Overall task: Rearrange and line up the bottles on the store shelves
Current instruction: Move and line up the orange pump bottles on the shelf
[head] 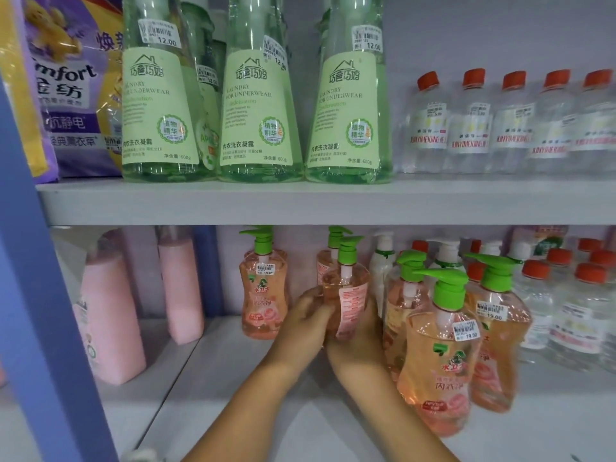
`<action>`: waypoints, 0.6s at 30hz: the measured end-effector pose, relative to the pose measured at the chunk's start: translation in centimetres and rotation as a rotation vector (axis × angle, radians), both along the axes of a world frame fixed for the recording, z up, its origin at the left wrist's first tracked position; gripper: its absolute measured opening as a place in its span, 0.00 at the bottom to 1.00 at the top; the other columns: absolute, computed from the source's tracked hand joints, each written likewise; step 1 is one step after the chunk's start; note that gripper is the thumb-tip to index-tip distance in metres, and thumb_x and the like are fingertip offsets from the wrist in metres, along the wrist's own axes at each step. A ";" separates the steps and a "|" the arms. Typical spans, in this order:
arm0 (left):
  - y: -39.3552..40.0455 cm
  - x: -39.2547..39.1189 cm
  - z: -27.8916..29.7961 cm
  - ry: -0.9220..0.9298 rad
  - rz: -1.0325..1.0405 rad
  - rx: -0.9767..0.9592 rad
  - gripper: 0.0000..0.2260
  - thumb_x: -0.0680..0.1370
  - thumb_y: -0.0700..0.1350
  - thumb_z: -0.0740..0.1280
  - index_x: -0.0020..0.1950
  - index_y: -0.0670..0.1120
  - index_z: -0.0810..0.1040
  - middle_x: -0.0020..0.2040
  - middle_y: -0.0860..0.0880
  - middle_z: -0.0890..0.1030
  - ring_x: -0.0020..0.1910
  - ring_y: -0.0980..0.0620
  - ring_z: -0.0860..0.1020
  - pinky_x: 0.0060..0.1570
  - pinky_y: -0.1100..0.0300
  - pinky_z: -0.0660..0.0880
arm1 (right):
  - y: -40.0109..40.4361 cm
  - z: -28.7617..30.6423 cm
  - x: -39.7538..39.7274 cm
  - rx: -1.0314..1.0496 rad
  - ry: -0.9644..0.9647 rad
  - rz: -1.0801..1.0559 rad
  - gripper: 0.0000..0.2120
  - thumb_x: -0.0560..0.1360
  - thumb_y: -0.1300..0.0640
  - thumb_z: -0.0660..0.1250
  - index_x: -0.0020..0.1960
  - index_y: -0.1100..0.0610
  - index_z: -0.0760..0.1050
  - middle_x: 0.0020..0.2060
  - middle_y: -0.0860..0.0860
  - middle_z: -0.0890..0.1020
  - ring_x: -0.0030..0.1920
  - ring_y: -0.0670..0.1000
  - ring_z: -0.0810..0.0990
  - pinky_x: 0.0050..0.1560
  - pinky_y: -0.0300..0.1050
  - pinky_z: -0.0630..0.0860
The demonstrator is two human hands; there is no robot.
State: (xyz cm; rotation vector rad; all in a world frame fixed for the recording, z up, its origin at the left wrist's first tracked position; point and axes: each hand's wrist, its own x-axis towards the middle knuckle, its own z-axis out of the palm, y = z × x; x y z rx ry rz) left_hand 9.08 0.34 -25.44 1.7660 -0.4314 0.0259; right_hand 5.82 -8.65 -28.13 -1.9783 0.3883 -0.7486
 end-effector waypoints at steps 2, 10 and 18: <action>0.7 -0.5 0.0 0.022 0.031 -0.048 0.11 0.80 0.36 0.66 0.52 0.53 0.79 0.45 0.56 0.84 0.45 0.62 0.82 0.40 0.77 0.71 | 0.4 0.9 0.0 0.009 0.099 0.047 0.24 0.71 0.50 0.71 0.64 0.45 0.66 0.52 0.44 0.77 0.56 0.49 0.81 0.52 0.40 0.74; 7.4 -1.5 -2.3 -0.079 0.092 -0.057 0.31 0.73 0.38 0.77 0.68 0.62 0.70 0.56 0.67 0.83 0.55 0.68 0.81 0.50 0.75 0.75 | 2.7 1.2 0.2 0.020 0.313 0.549 0.29 0.67 0.52 0.78 0.62 0.41 0.68 0.53 0.43 0.83 0.52 0.43 0.83 0.55 0.48 0.82; 9.6 0.7 -2.2 -0.096 0.324 -0.007 0.29 0.62 0.45 0.84 0.59 0.55 0.75 0.50 0.54 0.85 0.46 0.58 0.84 0.52 0.52 0.82 | 0.3 1.7 4.7 -0.018 0.057 -0.017 0.16 0.69 0.60 0.67 0.56 0.51 0.78 0.47 0.49 0.82 0.49 0.53 0.82 0.49 0.45 0.80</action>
